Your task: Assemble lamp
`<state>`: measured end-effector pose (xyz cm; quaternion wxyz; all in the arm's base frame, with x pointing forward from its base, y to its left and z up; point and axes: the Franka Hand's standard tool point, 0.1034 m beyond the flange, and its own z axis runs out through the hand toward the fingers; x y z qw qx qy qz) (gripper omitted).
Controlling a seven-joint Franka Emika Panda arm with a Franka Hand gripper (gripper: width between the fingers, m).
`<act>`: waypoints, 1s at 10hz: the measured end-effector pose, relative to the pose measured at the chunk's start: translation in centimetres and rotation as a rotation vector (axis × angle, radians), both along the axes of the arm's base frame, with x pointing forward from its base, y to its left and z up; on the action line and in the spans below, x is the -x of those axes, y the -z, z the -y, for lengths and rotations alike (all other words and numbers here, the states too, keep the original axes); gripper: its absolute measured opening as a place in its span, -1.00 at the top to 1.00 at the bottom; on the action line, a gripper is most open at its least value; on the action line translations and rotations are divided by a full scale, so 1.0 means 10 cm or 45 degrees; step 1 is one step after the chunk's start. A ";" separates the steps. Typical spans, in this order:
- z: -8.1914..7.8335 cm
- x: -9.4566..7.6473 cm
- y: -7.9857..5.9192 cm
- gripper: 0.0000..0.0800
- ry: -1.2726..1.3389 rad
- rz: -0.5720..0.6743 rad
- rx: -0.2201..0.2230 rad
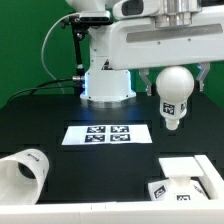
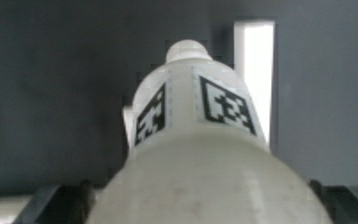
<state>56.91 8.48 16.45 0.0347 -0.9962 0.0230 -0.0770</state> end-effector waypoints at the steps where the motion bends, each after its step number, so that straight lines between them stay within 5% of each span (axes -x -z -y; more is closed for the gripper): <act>1: 0.06 -0.19 -0.13 -0.44 -0.026 0.121 0.007; 3: 0.00 -0.40 -0.22 -0.44 -0.090 0.354 0.046; 5: 0.02 -0.35 -0.17 -0.44 -0.077 0.482 0.050; 10: -0.08 -0.49 0.01 -0.44 -0.250 0.384 0.119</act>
Offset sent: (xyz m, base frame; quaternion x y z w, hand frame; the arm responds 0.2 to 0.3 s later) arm 0.0000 0.0000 0.0000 0.0000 0.1938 0.0000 0.9810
